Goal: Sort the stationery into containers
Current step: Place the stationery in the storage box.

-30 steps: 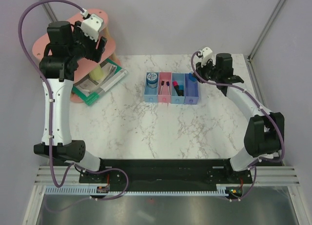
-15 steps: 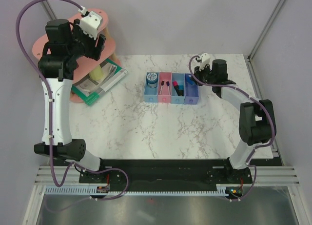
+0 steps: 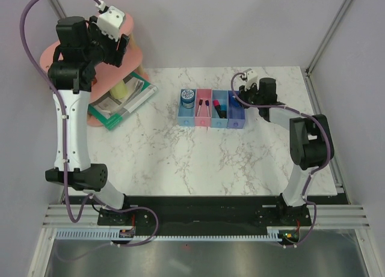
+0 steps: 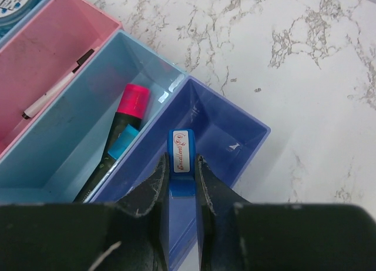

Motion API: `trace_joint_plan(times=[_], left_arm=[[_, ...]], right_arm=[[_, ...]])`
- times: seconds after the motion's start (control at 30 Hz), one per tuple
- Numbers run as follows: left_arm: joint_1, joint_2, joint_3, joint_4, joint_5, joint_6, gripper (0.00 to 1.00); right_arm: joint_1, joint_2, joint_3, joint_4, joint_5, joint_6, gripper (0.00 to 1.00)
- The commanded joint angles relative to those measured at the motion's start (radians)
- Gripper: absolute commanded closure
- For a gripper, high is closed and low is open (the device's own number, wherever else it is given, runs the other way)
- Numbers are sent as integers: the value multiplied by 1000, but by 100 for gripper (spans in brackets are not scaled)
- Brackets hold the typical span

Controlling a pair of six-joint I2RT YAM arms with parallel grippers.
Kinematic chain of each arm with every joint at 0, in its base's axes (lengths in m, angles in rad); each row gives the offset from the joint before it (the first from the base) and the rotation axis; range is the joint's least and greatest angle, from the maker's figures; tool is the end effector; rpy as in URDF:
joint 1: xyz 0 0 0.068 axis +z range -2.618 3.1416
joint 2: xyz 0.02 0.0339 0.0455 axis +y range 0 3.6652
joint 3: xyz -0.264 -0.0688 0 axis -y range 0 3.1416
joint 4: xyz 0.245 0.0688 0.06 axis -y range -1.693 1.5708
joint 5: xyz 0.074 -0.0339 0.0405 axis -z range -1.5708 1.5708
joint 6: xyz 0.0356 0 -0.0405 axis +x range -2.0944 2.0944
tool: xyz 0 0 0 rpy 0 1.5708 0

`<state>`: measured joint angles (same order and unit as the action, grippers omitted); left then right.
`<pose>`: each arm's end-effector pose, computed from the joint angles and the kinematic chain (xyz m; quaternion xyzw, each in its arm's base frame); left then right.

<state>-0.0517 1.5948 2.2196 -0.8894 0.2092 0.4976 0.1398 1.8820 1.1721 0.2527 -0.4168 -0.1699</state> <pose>0.2942 -0.0226 0.5409 0.2753 0.7431 0.0528 0.6077 0.4152 0.0730 0.2036 -0.2361 0.8038 0.1678 0.5196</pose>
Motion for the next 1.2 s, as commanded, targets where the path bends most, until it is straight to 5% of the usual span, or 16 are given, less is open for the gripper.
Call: trace_joint_plan(times=[0.0, 0.4, 0.97, 1.17], left_arm=[[4, 73, 87, -6, -85, -14, 30], [30, 200, 160, 6, -310, -114, 31], [42, 220, 146, 27, -403, -152, 27], [44, 211, 143, 46, -412, -157, 27]], right_arm=[[-5, 23, 4, 82, 3, 15, 99], [-3, 57, 3, 89, 16, 3, 94], [4, 78, 70, -33, -11, -49, 53], [4, 31, 74, -64, -14, -57, 50]])
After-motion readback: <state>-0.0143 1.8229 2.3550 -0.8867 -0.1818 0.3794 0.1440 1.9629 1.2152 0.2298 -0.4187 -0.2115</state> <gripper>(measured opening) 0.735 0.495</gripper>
